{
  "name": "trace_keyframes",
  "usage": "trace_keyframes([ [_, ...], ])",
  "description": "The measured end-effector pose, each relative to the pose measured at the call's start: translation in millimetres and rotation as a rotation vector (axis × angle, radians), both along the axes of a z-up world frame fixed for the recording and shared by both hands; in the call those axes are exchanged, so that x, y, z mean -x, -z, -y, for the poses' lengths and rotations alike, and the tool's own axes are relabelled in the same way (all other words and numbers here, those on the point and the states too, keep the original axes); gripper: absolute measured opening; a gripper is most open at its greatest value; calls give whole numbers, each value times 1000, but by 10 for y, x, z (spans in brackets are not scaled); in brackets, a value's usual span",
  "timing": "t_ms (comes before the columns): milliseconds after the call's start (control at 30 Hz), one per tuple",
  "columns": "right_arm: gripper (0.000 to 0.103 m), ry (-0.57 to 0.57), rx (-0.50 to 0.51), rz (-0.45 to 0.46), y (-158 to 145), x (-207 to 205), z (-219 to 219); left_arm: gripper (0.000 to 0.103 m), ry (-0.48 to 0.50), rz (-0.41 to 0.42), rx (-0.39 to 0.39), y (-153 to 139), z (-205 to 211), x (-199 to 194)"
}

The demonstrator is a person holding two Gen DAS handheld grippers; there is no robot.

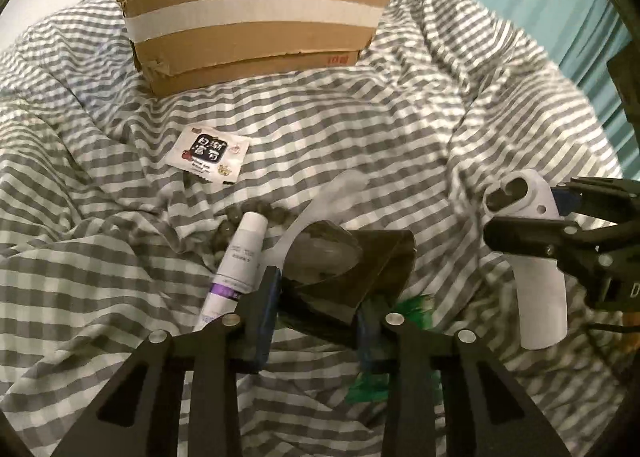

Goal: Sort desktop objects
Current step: 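Grasp the black case with the left tool while the right tool grasps the white plug adapter, then carry the black case and plug adapter into the cardboard box and release both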

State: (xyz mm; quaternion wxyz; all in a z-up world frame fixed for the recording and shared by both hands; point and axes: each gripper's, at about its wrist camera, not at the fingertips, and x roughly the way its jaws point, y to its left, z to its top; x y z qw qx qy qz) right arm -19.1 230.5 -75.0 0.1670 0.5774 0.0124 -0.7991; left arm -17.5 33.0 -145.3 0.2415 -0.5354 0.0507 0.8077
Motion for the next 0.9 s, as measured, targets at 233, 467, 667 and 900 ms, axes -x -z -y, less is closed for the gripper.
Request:
trace_keyframes([
  [233, 51, -8, -22, -59, -211, 36, 21, 32, -25, -44, -47, -146, 57, 61],
  [467, 51, -45, 8, -113, -513, 184, 109, 32, -69, -133, -111, -630, 176, 352],
  [667, 51, -59, 102, -212, -1048, 716, 175, 32, -111, -247, -143, -1262, 317, 891],
  [900, 51, -52, 133, -324, -1488, 1603, 361, 32, -129, -338, -129, -1637, 166, 1734],
])
